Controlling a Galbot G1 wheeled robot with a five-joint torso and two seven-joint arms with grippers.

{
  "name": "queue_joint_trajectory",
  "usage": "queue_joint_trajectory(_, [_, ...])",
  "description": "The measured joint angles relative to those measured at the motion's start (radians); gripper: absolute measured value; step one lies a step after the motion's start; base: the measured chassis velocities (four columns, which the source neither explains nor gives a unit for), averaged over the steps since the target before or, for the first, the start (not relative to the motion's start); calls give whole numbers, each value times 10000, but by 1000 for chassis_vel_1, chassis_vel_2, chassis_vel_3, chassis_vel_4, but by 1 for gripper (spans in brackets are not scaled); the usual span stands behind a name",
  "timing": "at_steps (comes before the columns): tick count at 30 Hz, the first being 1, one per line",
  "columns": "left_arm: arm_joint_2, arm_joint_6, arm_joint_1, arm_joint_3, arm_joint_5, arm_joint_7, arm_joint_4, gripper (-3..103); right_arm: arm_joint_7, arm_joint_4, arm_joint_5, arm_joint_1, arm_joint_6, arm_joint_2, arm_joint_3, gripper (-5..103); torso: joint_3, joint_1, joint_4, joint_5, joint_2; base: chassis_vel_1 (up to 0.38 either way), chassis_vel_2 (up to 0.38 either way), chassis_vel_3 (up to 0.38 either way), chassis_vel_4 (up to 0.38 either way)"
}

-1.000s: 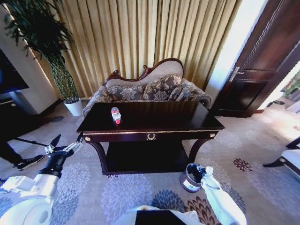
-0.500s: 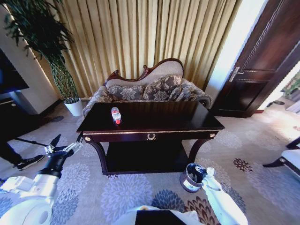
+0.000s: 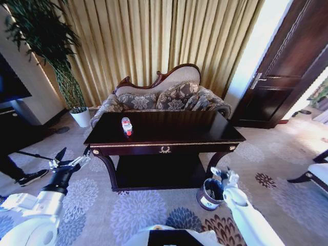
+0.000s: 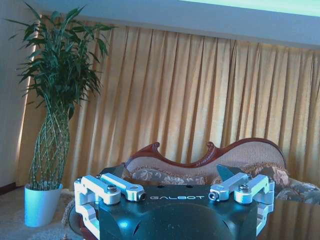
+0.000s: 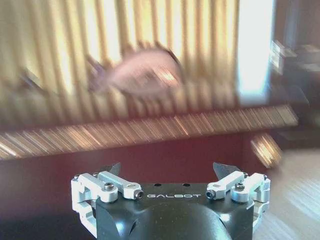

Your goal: Move to the front of the table and place the trash on the table into the trash bin.

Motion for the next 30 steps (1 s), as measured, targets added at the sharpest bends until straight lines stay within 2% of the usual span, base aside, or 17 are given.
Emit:
queue_joint_trajectory(4, [73, -3, -4, -63, -12, 2, 12, 100, -241, 2915, 23, -1191, -215, 127, 230, 100, -1, -1, -5, -1, 1, 0, 0, 0, 0])
queue_joint_trajectory(6, [81, -3, -11, -64, -15, 3, 12, 100, -250, 3423, -68, -1336, -350, 175, 202, 100, 0, -2, -6, -1, 2, 0, 0, 0, 0])
queue_joint_trajectory(9, [99, 0, -41, -43, -19, 1, -4, 100, -255, 4407, -282, -1295, -932, 261, -15, 100, 0, -3, -3, 0, 2, 0, 0, 0, 0])
queue_joint_trajectory(13, [137, 30, -54, -54, -34, -5, -80, 100, -255, 4551, -868, -829, -1223, 228, -265, 100, 1, -2, -1, 2, 1, 0, 0, 0, 0])
queue_joint_trajectory(30, [149, 115, -76, 22, -15, -38, -112, 100, -204, 4198, -1033, -625, -1217, 202, -328, 100, 0, -4, -3, 4, 2, -46, 40, 45, -46])
